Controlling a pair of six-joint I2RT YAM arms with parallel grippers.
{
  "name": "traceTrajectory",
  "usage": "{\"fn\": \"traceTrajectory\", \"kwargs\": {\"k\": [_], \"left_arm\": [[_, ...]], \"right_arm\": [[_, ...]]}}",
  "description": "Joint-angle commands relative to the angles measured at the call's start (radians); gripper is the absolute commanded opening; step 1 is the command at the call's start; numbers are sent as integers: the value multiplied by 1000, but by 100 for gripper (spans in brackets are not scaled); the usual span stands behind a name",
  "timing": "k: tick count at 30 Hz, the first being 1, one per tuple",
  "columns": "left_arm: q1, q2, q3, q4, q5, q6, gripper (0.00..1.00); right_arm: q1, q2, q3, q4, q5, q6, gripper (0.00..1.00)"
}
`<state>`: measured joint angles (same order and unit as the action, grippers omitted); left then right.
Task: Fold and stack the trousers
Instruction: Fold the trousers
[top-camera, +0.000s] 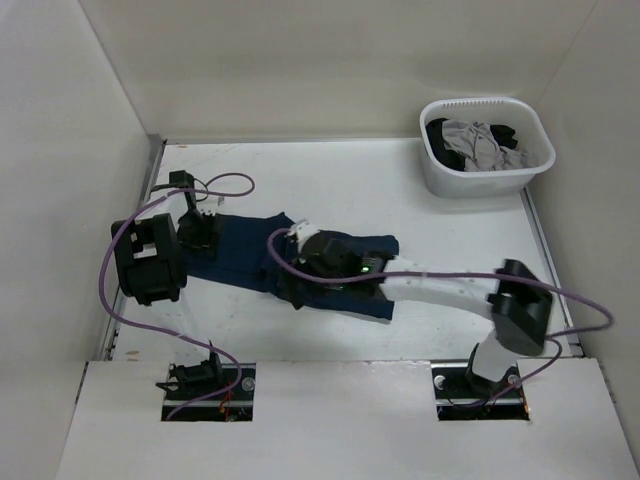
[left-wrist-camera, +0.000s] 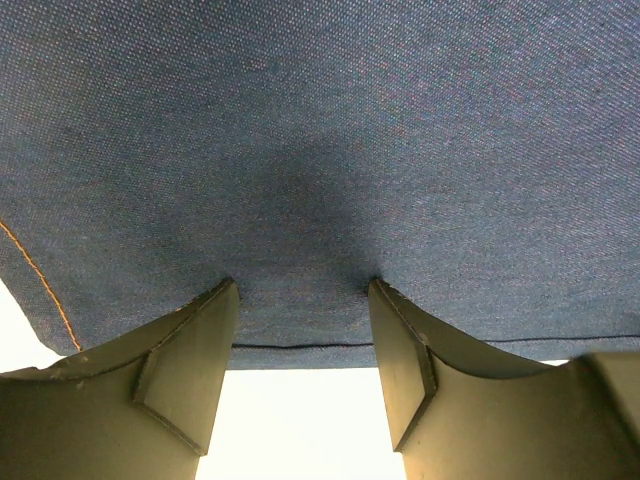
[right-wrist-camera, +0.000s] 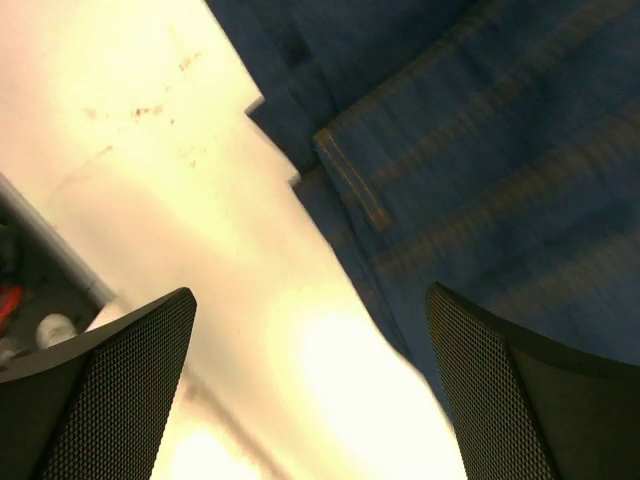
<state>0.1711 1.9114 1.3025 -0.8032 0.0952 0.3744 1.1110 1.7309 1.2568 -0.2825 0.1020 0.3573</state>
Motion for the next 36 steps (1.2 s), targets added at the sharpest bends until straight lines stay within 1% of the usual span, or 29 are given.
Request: {"fn": "traceTrajectory", "kwargs": {"k": [1,3,4,6,7,9,11,14,16,19,20,24,25,27,28,30,31,33,36], "left_arm": [[17,3,-16,50,0,24,54],[14,-23,6,38,-2,26,55],[9,-37,15,30,-2,26,55],[3,-57,27,18,-2,29,56],[2,-63,30,13,-5,34,56],[1,-66,30,10,-26,46,56],[5,-63,24,13,-58,61,56],[21,-55,17,25,-97,81,56],[38,-48,15,38,-117,89,56],[67,-35,15,48,-130,90,56],[75,-35,15,48,-132,92,56],[98,-41,12,53,-132,98,56],[103,-41,14,53,-132,100,56],[110,-43,18,53,-132,104,56],[113,-48,20,52,-132,106,56],[117,-58,20,50,-132,112,56],[118,-63,18,50,-132,115,56],[118,-71,20,45,-126,118,56],[103,-78,21,39,-120,115,57]], "right_arm": [[-46,-304,-112,108,117,145,100],[-101,-451,-250,99,246,292,100],[-142,-515,-323,85,280,383,100],[-249,-617,-471,40,285,555,100],[-298,-646,-529,25,266,613,100],[-384,-680,-623,29,222,652,100],[-441,-673,-684,80,159,643,100],[-500,-608,-735,216,41,589,100],[-527,-539,-752,296,-8,580,100],[-541,-426,-740,359,-48,595,99],[-544,-391,-732,376,-71,597,88],[-563,-292,-697,503,-221,598,52],[-569,-277,-686,529,-260,600,39],[-590,-286,-672,528,-286,603,7],[-612,-319,-672,499,-277,603,0],[-674,-431,-675,386,-246,589,0],[-716,-502,-669,302,-240,568,0],[-789,-612,-625,134,-243,487,0],[-880,-721,-443,-216,-229,300,0]]}}
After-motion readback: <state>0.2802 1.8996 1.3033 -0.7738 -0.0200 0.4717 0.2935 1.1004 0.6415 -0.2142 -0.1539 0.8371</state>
